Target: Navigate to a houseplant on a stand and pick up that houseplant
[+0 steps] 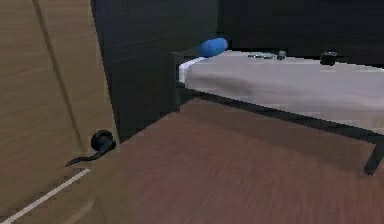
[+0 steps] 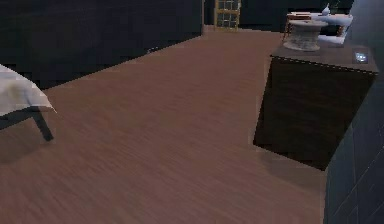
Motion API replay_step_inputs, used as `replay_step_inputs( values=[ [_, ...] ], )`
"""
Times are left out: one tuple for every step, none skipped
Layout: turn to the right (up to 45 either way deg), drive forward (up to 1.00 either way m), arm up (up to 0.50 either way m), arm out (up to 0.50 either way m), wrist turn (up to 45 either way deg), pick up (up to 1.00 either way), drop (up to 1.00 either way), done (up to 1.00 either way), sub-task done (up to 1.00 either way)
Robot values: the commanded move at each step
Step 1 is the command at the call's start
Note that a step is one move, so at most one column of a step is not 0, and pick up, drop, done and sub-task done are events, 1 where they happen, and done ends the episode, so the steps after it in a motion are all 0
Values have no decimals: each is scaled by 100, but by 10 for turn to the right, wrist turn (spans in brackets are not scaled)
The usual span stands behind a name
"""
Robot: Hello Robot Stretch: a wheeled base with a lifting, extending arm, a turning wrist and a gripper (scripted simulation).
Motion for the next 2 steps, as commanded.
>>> replay_step_inputs(
  values=[
    [0,25,0,0,0,0,0,0,0],
    [-450,0,0,0,0,0,0,0,0]
  ],
)
